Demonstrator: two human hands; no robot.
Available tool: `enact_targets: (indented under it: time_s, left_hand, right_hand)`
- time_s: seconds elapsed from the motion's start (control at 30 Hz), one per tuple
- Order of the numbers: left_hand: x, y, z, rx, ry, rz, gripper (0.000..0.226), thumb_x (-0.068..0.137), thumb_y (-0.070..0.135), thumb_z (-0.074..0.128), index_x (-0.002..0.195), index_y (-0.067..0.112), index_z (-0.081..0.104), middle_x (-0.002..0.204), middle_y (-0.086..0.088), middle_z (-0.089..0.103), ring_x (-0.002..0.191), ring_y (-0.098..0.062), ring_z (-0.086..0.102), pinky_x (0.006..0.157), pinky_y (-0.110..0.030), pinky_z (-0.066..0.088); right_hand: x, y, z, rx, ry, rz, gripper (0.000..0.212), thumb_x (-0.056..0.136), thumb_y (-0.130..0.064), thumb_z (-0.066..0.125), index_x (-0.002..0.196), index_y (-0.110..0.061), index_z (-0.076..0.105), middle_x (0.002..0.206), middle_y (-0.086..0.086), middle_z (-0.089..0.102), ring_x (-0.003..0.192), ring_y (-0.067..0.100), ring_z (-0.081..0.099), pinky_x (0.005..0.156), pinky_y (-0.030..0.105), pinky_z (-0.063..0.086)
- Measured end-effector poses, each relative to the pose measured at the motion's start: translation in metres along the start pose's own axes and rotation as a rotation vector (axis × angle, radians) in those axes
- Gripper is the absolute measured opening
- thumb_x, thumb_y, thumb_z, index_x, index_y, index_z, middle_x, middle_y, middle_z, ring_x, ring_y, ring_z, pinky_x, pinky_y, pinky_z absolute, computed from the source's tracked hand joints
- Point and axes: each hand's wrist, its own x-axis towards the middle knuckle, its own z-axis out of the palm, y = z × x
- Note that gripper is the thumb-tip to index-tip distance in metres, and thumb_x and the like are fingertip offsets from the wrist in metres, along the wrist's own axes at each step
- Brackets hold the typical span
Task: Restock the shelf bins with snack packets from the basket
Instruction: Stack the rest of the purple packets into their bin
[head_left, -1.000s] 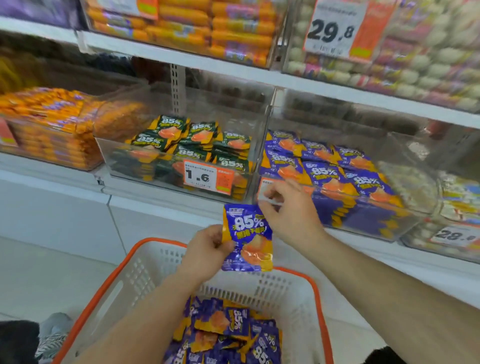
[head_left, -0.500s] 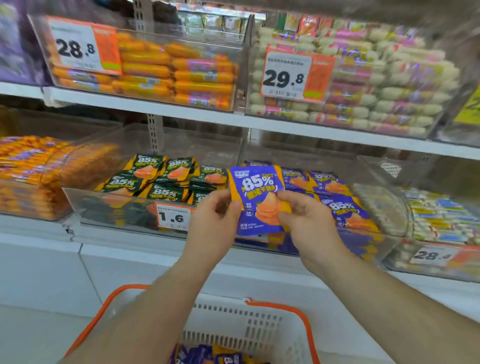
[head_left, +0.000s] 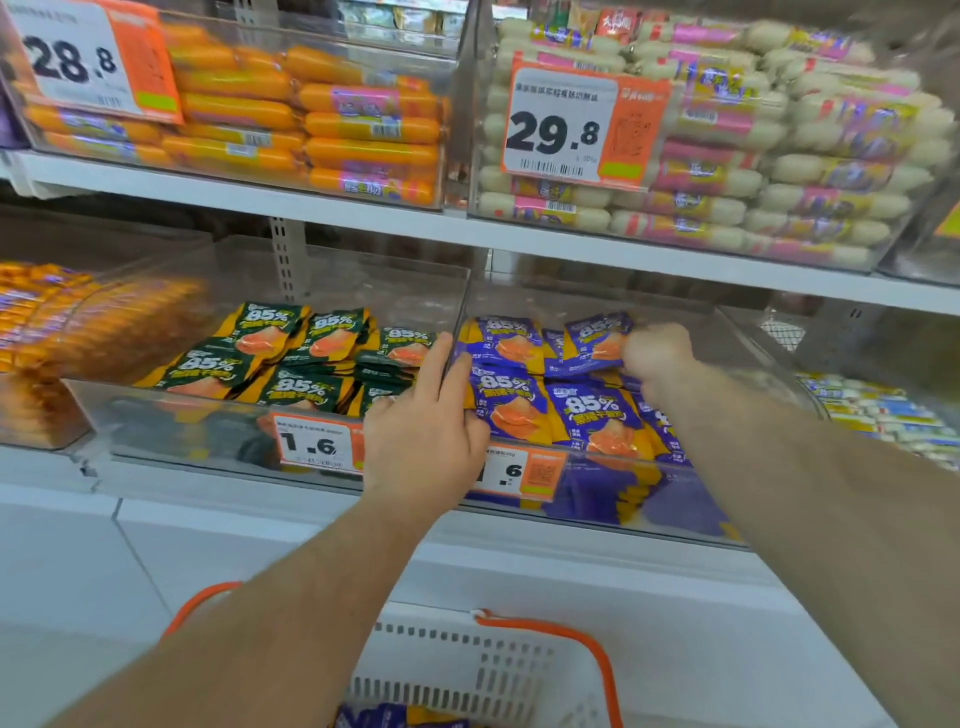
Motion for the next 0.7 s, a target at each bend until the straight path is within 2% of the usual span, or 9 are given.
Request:
enact_targets:
  time_s: [0.07, 0.13, 0.2, 0.3, 0.4, 0.57, 0.63, 0.7]
  left_hand:
    - [0.001, 0.0, 0.0, -0.007, -0.001, -0.006, 0.06, 0.084, 0.04, 0.028, 0.131, 0.016, 0.055, 0.148, -0.005, 0.045, 0.07, -0.025, 0.064, 0.063, -0.033, 0.044]
    - [0.001, 0.0, 0.0, -0.007, -0.01, -0.009, 0.059, 0.084, 0.039, 0.029, 0.131, 0.016, 0.055, 0.148, -0.005, 0.045, 0.071, -0.025, 0.065, 0.064, -0.034, 0.045]
    - [0.0, 0.001, 0.0, 0.009, -0.023, -0.023, 0.06, 0.084, 0.041, 0.026, 0.133, 0.017, 0.053, 0.15, -0.003, 0.043, 0.075, -0.024, 0.065, 0.066, -0.035, 0.046]
    - [-0.001, 0.001, 0.0, 0.013, -0.027, -0.043, 0.062, 0.084, 0.042, 0.024, 0.134, 0.019, 0.052, 0.151, -0.001, 0.041, 0.078, -0.023, 0.065, 0.069, -0.035, 0.045]
    - [0.0, 0.002, -0.003, 0.015, -0.03, -0.041, 0.061, 0.085, 0.042, 0.026, 0.136, 0.02, 0.049, 0.153, -0.001, 0.037, 0.082, -0.022, 0.065, 0.07, -0.035, 0.044]
    - [-0.001, 0.004, -0.005, 0.03, -0.071, -0.046, 0.056, 0.092, 0.04, 0.035, 0.145, 0.024, 0.034, 0.161, 0.004, 0.019, 0.102, -0.018, 0.061, 0.083, -0.035, 0.041]
    - [-0.001, 0.004, -0.007, 0.027, -0.075, -0.041, 0.055, 0.093, 0.04, 0.035, 0.146, 0.026, 0.032, 0.162, 0.006, 0.015, 0.11, -0.016, 0.057, 0.088, -0.035, 0.039]
    - [0.002, 0.004, -0.005, -0.005, -0.073, -0.031, 0.053, 0.095, 0.039, 0.036, 0.146, 0.027, 0.031, 0.162, 0.006, 0.014, 0.12, -0.016, 0.052, 0.094, -0.035, 0.036]
  right_hand:
    - [0.008, 0.003, 0.008, -0.217, 0.02, -0.007, 0.032, 0.083, -0.023, 0.066, 0.111, -0.007, 0.065, 0.099, 0.008, 0.067, 0.086, 0.027, 0.062, 0.08, 0.036, 0.054]
    - [0.013, 0.008, 0.017, -0.38, 0.027, -0.007, 0.043, 0.075, -0.039, 0.068, 0.107, -0.011, 0.063, 0.109, 0.013, 0.066, 0.099, 0.034, 0.061, 0.089, 0.043, 0.053]
    - [0.006, 0.005, 0.022, -0.489, -0.039, -0.02, 0.047, 0.084, -0.044, 0.063, 0.116, -0.01, 0.059, 0.12, 0.013, 0.061, 0.111, 0.035, 0.055, 0.1, 0.046, 0.045]
    - [0.003, 0.0, 0.026, -0.58, -0.094, -0.052, 0.046, 0.098, -0.039, 0.049, 0.131, -0.006, 0.053, 0.134, 0.015, 0.052, 0.124, 0.035, 0.048, 0.11, 0.048, 0.033]
    - [0.009, 0.004, 0.029, -0.604, -0.076, -0.054, 0.048, 0.098, -0.04, 0.05, 0.13, -0.004, 0.052, 0.133, 0.016, 0.053, 0.122, 0.033, 0.048, 0.109, 0.047, 0.035]
    - [0.005, 0.003, 0.026, -0.616, -0.058, -0.053, 0.046, 0.095, -0.044, 0.052, 0.124, -0.008, 0.054, 0.125, 0.013, 0.057, 0.119, 0.032, 0.048, 0.103, 0.043, 0.039]
    - [-0.007, -0.002, 0.021, -0.672, 0.014, -0.087, 0.045, 0.094, -0.048, 0.051, 0.12, -0.011, 0.058, 0.123, 0.012, 0.057, 0.124, 0.033, 0.042, 0.098, 0.041, 0.04]
    - [-0.025, -0.006, 0.02, -0.683, 0.15, -0.246, 0.035, 0.095, -0.04, 0.052, 0.116, -0.014, 0.063, 0.124, 0.012, 0.058, 0.127, 0.034, 0.038, 0.098, 0.042, 0.035]
